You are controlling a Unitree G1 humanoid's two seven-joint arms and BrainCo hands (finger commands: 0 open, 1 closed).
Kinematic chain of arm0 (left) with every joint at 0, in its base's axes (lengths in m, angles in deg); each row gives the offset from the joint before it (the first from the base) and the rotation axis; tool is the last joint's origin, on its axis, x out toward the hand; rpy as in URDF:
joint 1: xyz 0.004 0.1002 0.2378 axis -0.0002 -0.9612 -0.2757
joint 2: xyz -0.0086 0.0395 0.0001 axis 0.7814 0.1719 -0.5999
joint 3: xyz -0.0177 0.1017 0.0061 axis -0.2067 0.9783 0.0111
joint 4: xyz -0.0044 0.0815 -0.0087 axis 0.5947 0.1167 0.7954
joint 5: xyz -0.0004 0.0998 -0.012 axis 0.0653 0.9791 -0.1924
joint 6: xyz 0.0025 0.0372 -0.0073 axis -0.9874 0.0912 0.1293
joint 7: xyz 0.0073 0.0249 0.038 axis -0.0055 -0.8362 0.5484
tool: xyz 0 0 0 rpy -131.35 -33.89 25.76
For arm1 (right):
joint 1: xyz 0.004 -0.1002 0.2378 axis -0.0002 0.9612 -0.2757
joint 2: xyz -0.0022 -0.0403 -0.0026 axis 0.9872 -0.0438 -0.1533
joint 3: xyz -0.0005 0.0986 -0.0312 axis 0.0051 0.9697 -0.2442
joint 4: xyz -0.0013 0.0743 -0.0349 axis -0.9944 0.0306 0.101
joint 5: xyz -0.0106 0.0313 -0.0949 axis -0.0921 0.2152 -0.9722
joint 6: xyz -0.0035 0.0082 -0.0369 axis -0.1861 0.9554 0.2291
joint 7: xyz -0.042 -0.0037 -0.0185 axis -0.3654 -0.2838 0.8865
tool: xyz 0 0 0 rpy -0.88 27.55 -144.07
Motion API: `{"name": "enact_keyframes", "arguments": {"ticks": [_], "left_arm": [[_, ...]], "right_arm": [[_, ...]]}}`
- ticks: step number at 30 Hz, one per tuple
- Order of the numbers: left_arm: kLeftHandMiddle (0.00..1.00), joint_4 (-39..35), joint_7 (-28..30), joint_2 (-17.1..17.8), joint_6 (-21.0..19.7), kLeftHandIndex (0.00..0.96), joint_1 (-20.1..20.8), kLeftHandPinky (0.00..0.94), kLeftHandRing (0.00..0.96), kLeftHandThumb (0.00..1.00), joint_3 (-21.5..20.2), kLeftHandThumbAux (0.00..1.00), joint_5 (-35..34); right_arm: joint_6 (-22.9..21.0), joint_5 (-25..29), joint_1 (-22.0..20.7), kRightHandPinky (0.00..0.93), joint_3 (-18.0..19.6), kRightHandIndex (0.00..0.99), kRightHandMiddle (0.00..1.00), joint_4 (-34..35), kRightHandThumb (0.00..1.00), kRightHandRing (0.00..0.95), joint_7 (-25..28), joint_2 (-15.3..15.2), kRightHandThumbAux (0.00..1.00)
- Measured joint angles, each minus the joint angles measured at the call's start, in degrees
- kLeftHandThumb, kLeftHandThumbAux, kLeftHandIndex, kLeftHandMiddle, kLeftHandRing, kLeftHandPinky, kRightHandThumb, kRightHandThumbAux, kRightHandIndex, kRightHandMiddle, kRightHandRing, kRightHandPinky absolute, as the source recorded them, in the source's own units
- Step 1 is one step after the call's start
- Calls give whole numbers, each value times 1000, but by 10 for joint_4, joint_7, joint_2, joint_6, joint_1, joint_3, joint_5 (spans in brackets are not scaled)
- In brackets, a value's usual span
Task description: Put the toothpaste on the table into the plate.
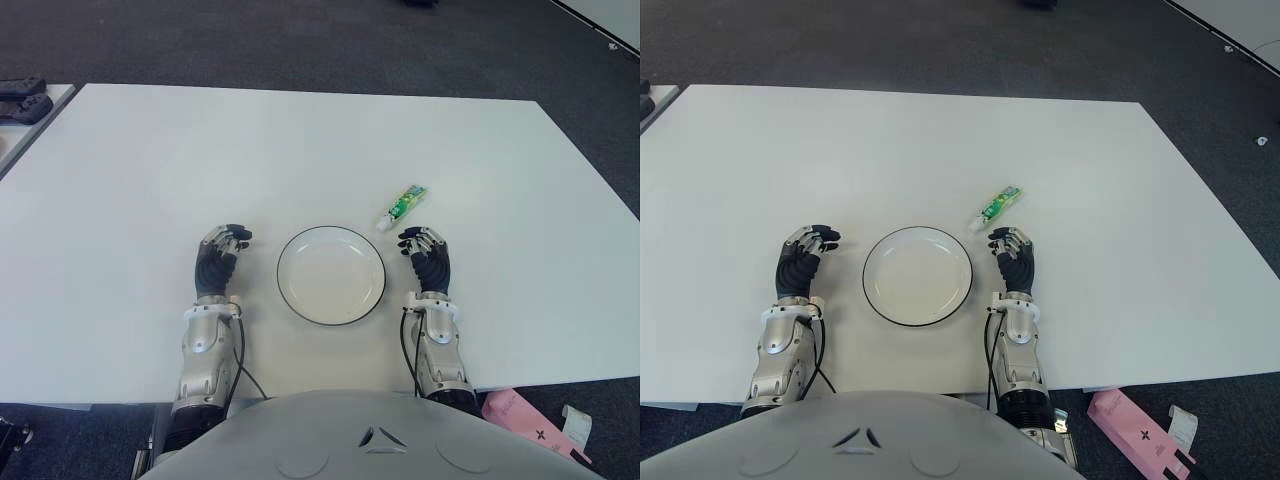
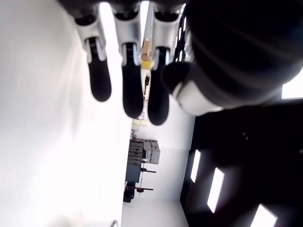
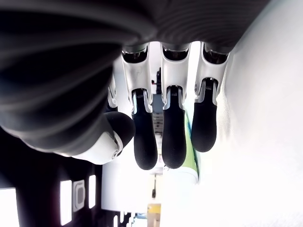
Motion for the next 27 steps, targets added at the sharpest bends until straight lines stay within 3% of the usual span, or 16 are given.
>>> {"name": "enact_keyframes", "arguments": {"ticks": [18,22,27], "left_arm": [[464,3,0,-2,4,422,1,364,410,707,1,725,0],[466,3,0,-3,4,423,1,365,411,706,2,725,0],[464,4,0,-3,4,423,2,374,407,707,2,725,0]], "right_arm": [[1,-9,0,506,-3,427,497,2,705,508,2,-10,729],[4,-37,-3,490,-13,425,490,2,701,499,15,-40,731],[15,-65,-17,466,-15,421,473,7,694,479,48,-109,732]]}}
